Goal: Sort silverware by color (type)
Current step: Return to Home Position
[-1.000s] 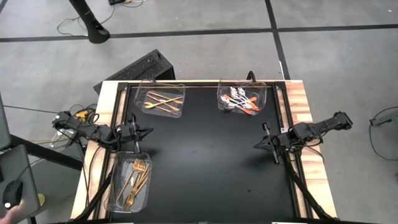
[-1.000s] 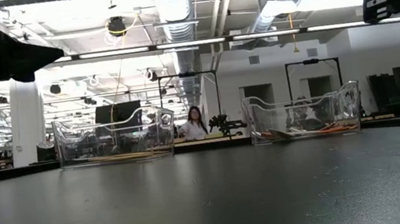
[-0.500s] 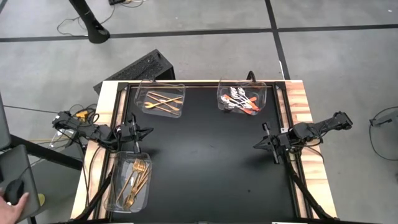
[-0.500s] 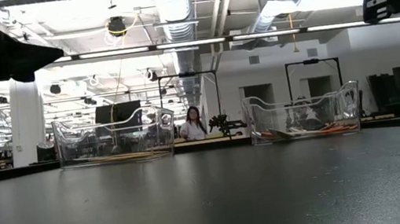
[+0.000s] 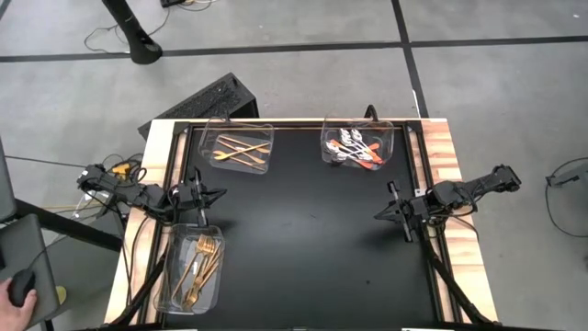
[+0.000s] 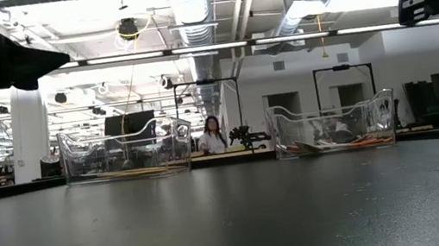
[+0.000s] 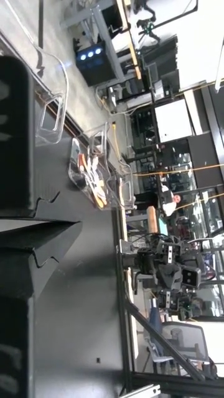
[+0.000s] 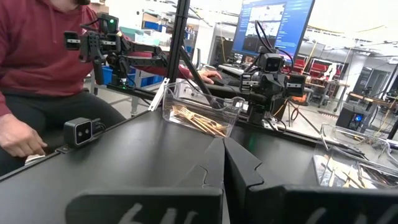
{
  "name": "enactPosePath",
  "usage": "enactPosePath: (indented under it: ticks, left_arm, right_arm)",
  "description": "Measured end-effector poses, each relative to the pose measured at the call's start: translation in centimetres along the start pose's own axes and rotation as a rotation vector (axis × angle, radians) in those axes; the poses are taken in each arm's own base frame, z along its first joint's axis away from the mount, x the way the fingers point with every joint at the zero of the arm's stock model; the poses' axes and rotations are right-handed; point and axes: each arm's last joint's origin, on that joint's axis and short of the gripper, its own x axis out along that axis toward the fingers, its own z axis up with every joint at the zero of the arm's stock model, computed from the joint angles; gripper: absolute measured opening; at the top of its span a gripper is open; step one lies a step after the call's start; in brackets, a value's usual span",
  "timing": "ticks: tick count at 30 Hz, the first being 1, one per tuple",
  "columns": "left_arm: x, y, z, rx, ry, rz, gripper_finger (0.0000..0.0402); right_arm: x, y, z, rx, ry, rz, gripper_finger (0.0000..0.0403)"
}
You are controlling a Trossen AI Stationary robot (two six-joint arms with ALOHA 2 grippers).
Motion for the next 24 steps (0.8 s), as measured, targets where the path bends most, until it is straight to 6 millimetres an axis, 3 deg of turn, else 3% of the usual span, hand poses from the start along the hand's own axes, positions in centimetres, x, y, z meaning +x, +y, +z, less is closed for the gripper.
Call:
enactPosePath:
  ticks: [24]
  left_arm:
    - [0.0,0.0,0.01,0.001,0.0,0.0,0.0]
  right_arm:
    - [0.0,0.0,0.0,0.0,0.0,0.0,0.0016]
